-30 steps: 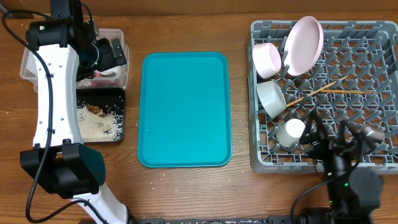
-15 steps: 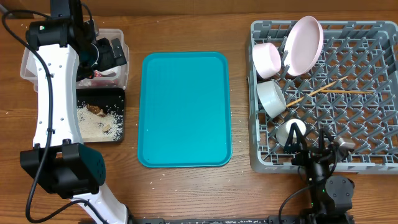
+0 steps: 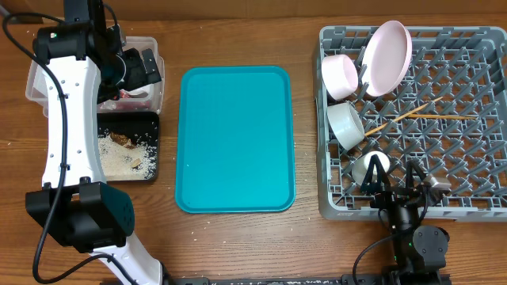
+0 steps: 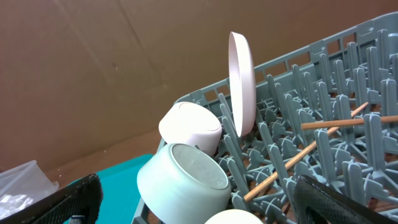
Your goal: Sort waste into correct bins and load items into the dishwasher
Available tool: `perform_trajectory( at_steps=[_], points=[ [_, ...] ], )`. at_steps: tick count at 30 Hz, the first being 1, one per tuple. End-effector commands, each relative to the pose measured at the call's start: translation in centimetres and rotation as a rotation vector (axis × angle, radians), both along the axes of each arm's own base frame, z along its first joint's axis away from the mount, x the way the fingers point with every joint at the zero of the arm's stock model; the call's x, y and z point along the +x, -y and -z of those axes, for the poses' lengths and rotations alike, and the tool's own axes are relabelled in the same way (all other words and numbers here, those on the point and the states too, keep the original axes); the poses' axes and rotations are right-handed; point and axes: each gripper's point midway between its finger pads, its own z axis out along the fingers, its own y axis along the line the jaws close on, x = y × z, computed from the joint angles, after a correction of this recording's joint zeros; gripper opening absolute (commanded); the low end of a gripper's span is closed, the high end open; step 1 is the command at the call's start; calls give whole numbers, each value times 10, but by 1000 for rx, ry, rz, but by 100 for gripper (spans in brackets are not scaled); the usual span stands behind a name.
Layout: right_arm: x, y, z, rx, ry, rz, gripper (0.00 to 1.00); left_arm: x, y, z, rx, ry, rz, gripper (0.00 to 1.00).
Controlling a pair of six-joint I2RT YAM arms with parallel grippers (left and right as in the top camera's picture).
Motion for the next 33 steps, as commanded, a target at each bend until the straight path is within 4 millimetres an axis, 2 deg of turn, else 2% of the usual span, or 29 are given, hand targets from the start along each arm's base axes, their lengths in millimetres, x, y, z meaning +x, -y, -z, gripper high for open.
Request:
perform_trajectory(
  at_steps=[1, 18, 21, 24, 27, 29, 33],
  points=[
    [0, -2, 1, -10, 7, -11, 100, 0, -1, -14, 6, 38, 8, 100],
    [0, -2, 1, -10, 6, -11, 100, 0, -2, -14, 8, 39, 7, 100],
    [0, -2, 1, -10, 6, -11, 100, -3, 2, -26, 11, 68, 16, 100],
    [0, -2, 1, -10, 6, -11, 100, -11, 18, -52, 17, 134, 51, 100],
    [0, -2, 1, -10, 6, -11, 100, -30, 39, -79, 28, 208, 104, 100],
    [0, -2, 1, -10, 6, -11, 100, -52, 39, -88, 87, 227, 112, 100],
    [0, -2, 1, -10, 6, -11, 100, -101, 32, -80, 146, 231, 103, 100]
  ],
)
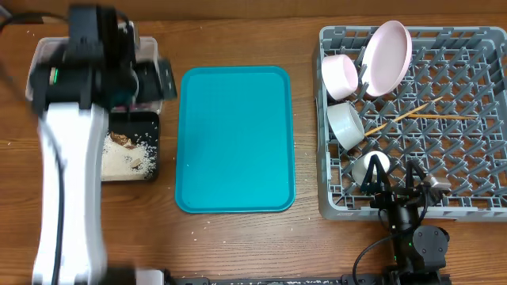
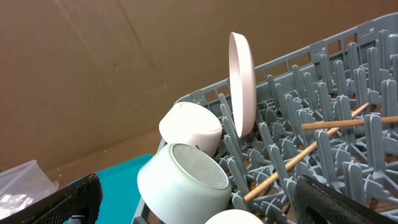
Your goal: Sort waste into correct bins and load items into the dishwasher
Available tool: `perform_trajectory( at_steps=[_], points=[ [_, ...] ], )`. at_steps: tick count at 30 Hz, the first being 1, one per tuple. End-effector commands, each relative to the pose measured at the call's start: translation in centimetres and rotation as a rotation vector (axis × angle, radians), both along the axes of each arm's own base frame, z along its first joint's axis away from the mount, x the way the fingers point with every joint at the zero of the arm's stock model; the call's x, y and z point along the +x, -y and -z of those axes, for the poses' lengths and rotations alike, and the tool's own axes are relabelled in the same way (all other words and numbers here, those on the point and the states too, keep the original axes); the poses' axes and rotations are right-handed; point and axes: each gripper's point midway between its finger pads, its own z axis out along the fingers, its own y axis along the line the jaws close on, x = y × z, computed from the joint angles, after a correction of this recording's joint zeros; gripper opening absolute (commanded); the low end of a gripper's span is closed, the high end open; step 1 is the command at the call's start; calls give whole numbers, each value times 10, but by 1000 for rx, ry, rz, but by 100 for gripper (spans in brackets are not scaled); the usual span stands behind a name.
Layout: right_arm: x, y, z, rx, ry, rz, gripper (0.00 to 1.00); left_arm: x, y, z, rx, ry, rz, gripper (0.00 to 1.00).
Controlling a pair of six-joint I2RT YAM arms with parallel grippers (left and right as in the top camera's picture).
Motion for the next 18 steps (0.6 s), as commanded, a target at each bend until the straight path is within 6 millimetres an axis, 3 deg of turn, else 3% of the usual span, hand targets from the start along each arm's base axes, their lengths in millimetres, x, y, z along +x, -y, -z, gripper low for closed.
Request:
perform_trajectory(
  at_steps=[1, 9, 12, 18],
  points=[
    [0, -2, 1, -7, 6, -9, 100, -38, -17, 6, 78, 35, -35, 100],
    [0, -2, 1, -7, 6, -9, 100, -55, 13, 11, 11, 553, 130, 100],
    [0, -2, 1, -7, 6, -9, 100, -75, 14, 19, 28, 779, 139, 100],
    [0, -2, 1, -7, 6, -9, 100, -104, 12, 64, 48, 899, 122, 100]
  ],
)
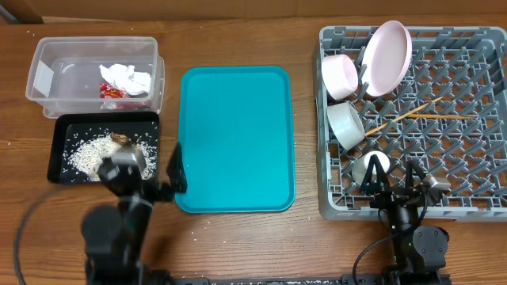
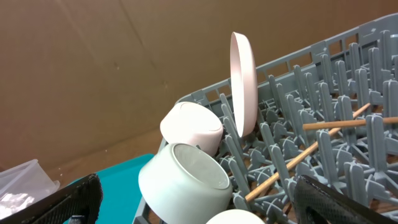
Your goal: Sort waste into correct bins and load items into the dishwasher
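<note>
The grey dish rack (image 1: 475, 158) holds a pink plate (image 1: 386, 55), a pink bowl (image 1: 341, 75), a pale bowl (image 1: 345, 124), wooden chopsticks (image 1: 428, 113) and a white cup (image 1: 376, 165). My right gripper (image 1: 394, 180) sits at the rack's front edge, open and empty. In its wrist view the fingers (image 2: 68, 202) stand wide apart below the pale bowl (image 2: 186, 183), pink bowl (image 2: 191, 127) and plate (image 2: 242, 84). My left gripper (image 1: 174, 168) is low at the front left, beside the bare teal tray (image 1: 235, 138). Its jaws are not readable.
A clear bin (image 1: 47, 75) at the back left holds white tissue (image 1: 127, 77) and a red wrapper (image 1: 115, 89). In front of it a black tray (image 1: 59, 158) holds rice and food scraps. The left arm's base (image 1: 115, 229) stands at the front left.
My left arm was blurred over the clear bin; now it is drawn back to the front left, its gripper beside the teal tray. The bin's contents are uncovered. The right arm has not moved.
My left arm reached across the black tray with its gripper over the clear bin. It was still over the bin, blurred, a moment later. Now it is low at the front left. The rack and right gripper stayed the same throughout.
</note>
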Available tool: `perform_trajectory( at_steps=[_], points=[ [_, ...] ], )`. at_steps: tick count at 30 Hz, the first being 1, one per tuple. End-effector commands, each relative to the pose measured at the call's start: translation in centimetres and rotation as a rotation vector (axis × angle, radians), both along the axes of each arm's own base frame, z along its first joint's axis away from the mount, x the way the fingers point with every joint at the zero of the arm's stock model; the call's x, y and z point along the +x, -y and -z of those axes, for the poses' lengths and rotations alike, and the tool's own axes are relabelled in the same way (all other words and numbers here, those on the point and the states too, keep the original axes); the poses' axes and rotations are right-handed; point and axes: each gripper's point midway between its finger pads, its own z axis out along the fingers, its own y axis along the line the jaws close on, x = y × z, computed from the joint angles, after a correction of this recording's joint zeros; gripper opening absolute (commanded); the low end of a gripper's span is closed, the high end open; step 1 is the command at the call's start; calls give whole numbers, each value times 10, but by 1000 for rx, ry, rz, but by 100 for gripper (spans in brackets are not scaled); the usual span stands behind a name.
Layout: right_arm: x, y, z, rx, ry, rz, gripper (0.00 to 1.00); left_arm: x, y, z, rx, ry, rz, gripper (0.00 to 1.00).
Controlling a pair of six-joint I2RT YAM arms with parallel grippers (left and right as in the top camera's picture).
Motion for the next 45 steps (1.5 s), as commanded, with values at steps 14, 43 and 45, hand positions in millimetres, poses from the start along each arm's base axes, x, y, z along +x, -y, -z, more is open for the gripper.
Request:
perform_trajectory(
  at_steps=[14, 43, 45],
  points=[
    [0, -1, 2, -6, 5, -6, 100, -16, -3, 92, 38, 89, -18, 100],
    [0, -1, 2, -6, 5, -6, 100, -15, -4, 101, 52, 77, -19, 100],
    [0, -1, 2, -6, 5, -5, 100, -15, -4, 101, 52, 77, -19, 100]
  ],
)
